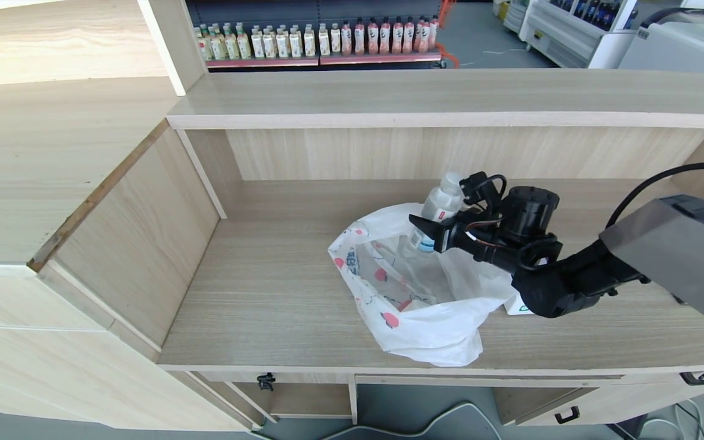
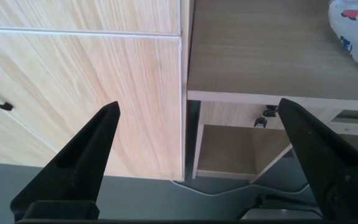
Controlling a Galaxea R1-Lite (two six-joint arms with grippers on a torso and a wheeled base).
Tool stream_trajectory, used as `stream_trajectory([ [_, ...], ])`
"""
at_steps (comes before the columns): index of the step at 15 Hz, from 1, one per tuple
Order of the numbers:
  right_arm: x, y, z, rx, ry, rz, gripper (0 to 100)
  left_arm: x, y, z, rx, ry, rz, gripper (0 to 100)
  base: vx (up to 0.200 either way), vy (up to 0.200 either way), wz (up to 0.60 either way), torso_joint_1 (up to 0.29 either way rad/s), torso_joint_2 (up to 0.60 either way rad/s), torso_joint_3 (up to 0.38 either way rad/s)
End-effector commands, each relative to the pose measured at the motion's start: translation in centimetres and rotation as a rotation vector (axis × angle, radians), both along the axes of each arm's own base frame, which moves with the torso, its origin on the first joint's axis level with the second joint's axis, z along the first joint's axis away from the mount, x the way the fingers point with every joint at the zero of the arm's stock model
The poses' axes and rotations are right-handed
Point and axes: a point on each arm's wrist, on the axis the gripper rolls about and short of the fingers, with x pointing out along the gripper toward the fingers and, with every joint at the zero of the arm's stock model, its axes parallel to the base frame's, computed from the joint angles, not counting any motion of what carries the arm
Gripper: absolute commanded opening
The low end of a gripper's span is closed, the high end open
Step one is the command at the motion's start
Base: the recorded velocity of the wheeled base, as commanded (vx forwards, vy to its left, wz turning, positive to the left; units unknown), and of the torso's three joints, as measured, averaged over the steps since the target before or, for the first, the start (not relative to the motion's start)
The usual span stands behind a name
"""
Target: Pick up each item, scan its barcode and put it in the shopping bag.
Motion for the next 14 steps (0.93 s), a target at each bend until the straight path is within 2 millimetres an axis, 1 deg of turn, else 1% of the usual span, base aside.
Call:
stream_trajectory([
  [1,0.6,0.1,-1.6,-0.017,0.024,-0.002,0,0.0,0.0,0.0,0.0,-0.001,0.0,100,0.0,0.0,0.0,0.0,0.0,0.0],
  [4,0.6,0.2,-1.8,-0.024,0.023,0.0,0,0.0,0.0,0.0,0.0,-0.001,0.0,100,0.0,0.0,0.0,0.0,0.0,0.0],
  [5,0.5,0.2,-1.7,-0.026,0.016,0.0,100,0.0,0.0,0.0,0.0,-0.001,0.0,100,0.0,0.0,0.0,0.0,0.0,0.0],
  [7,0.4,0.2,-1.0,-0.021,0.004,0.001,100,0.0,0.0,0.0,0.0,0.0,0.0,100,0.0,0.0,0.0,0.0,0.0,0.0],
  [10,-0.3,-0.1,1.2,0.0,-0.037,0.001,100,0.0,0.0,0.0,0.0,-0.001,0.0,100,0.0,0.0,0.0,0.0,0.0,0.0],
  [12,-1.4,-0.4,3.2,0.016,-0.067,0.026,100,0.0,0.0,0.0,0.0,-0.001,0.0,100,0.0,0.0,0.0,0.0,0.0,0.0],
  [14,-1.8,-0.6,4.5,0.03,-0.089,0.027,100,0.0,0.0,0.0,0.0,-0.001,0.0,100,0.0,0.0,0.0,0.0,0.0,0.0],
])
